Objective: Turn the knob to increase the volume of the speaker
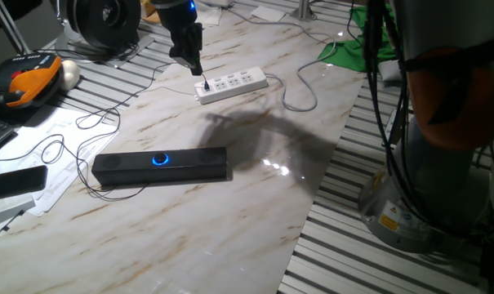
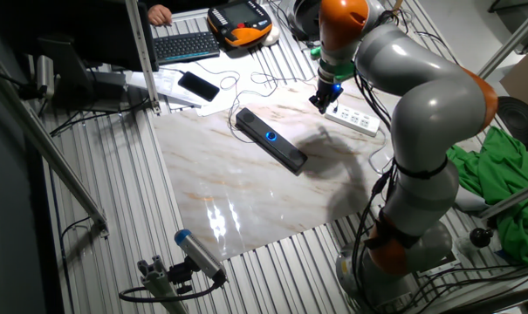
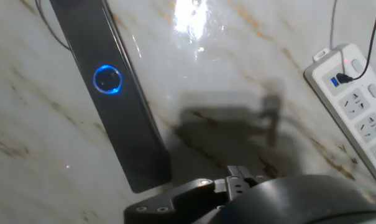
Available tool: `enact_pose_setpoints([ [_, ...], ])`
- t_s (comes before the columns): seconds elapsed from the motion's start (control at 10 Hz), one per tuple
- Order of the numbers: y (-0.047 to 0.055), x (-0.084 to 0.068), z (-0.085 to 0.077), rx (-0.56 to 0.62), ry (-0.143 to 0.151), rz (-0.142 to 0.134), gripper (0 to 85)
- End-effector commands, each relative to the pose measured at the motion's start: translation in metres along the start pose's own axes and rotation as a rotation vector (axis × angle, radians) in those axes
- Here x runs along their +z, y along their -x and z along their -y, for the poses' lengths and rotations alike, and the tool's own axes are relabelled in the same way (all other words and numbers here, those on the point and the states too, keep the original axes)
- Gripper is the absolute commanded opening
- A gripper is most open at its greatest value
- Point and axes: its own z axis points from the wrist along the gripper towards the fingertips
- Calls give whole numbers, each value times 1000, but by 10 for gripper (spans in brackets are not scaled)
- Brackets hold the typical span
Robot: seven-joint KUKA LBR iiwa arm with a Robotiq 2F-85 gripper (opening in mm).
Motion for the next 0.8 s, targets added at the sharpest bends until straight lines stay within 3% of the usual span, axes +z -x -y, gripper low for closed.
enact_pose_setpoints([
  [0.0, 0, 0, 0, -2, -3, 4, 170],
  [0.1, 7, 0, -8, -4, 6, 9, 340],
  [0.2, 20, 2, -22, -7, 17, 3, 340],
  [0.3, 31, 6, -32, -26, 5, -8, 340],
  [0.5, 51, 16, -47, -38, 31, -18, 340],
  [0.7, 63, 35, -65, -35, 37, -11, 340],
])
